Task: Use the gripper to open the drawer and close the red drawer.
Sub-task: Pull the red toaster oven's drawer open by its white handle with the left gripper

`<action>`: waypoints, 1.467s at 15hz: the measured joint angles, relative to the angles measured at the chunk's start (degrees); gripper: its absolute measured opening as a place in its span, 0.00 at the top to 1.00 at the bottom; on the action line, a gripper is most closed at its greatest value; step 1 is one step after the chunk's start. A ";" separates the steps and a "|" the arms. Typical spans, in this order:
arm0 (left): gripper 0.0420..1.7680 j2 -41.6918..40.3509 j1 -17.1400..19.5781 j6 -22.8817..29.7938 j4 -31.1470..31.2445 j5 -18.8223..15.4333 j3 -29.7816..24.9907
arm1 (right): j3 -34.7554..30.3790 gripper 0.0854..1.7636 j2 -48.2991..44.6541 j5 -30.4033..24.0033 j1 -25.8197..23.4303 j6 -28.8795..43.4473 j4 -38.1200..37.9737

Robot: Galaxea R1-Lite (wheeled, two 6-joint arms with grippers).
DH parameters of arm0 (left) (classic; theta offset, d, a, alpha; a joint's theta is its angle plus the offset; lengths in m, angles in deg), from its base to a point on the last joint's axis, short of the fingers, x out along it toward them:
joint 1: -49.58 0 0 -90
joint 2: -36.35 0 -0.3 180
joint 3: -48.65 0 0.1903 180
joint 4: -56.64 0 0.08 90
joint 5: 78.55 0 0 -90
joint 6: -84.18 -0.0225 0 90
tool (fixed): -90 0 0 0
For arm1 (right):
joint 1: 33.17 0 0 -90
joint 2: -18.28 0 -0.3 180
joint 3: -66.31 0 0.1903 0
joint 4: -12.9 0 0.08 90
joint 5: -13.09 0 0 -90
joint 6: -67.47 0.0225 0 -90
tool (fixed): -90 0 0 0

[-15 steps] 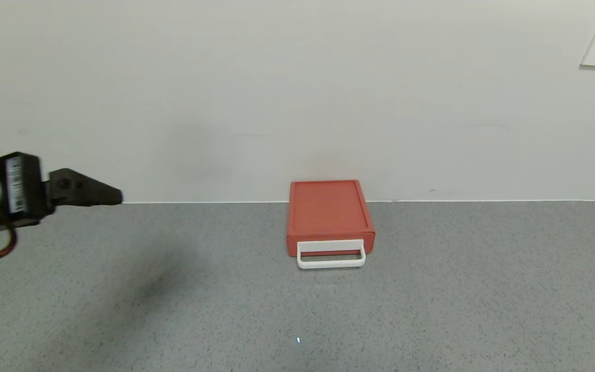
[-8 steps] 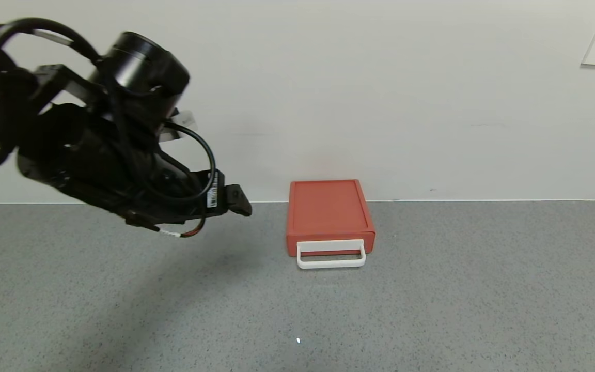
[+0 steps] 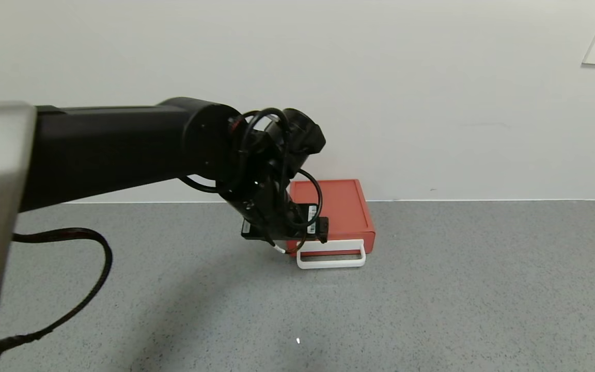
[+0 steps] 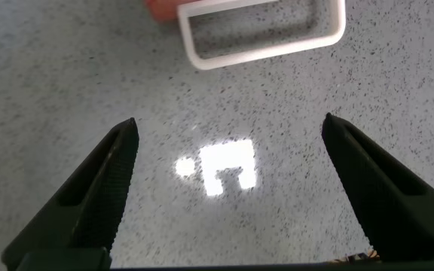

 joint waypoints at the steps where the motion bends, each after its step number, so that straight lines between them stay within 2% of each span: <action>1: 0.01 1.62 -0.55 0.17 -0.82 0.00 0.30 | 0.00 0.03 0.00 0.00 0.00 0.00 0.00; 9: 0.01 7.47 -3.50 1.57 -9.73 1.29 0.33 | 0.00 0.03 0.00 0.00 0.00 -0.02 0.00; 10: 0.01 7.86 -3.83 1.73 -10.56 1.99 0.33 | 0.00 0.03 0.00 0.02 0.05 -0.02 0.00; 12: 0.01 9.46 -4.46 2.51 -11.22 7.19 0.41 | 0.00 0.03 0.00 0.00 0.00 0.00 0.00; 14: 0.01 11.33 -4.92 5.44 -12.46 10.34 0.50 | 0.00 0.03 0.00 0.00 0.00 0.00 0.00; 17: 0.01 12.87 -5.03 8.19 -15.35 11.00 0.41 | 0.00 0.03 0.00 0.00 0.00 0.00 0.01; 22: 0.01 13.56 -4.99 8.37 -17.70 11.98 0.28 | 0.00 0.03 0.00 0.02 0.00 0.00 0.11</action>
